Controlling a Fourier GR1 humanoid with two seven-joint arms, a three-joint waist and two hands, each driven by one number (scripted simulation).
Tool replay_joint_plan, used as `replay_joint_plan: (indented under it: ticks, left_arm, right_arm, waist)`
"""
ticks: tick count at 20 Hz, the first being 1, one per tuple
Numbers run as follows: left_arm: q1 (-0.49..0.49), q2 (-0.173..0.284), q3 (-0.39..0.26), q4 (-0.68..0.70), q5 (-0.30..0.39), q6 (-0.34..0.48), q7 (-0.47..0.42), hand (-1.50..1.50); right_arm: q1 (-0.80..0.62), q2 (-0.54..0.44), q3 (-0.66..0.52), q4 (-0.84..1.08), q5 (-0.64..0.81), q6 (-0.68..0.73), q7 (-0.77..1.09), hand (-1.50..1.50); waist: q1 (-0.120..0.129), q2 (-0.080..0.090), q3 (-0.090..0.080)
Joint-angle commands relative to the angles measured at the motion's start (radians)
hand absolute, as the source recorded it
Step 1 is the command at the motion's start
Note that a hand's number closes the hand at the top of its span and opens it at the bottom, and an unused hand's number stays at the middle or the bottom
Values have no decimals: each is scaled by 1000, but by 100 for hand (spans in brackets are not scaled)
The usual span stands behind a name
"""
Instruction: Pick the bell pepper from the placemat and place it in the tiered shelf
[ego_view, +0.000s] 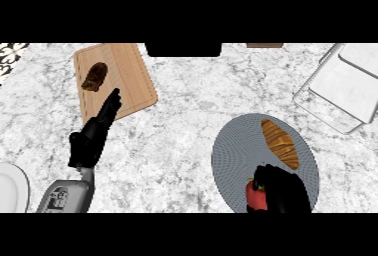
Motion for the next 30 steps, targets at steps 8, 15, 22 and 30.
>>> replay_joint_plan:
  ticks: [8, 15, 22, 30]
  left_arm:
    - [6, 3, 12, 1, 1, 9, 1, 0]
    - [40, 4, 23, -16, 5, 18, -7, 0]
    - [62, 22, 39, -16, 17, 3, -29, 0]
    - [66, -11, -6, -38, -4, 10, 6, 0]
  right_arm:
    - [156, -331, 63, -295, -473, 105, -658, 150]
    - [262, -498, -218, -466, -830, 165, -897, 150]
    - [254, -608, -697, -405, -1169, 229, -1024, 150]
    - [166, -769, -1181, -96, -1605, 434, -1067, 150]
  waist:
    - [-31, 0, 8]
    - [-63, -6, 7]
    - [-60, -5, 2]
    - [-33, -4, -1]
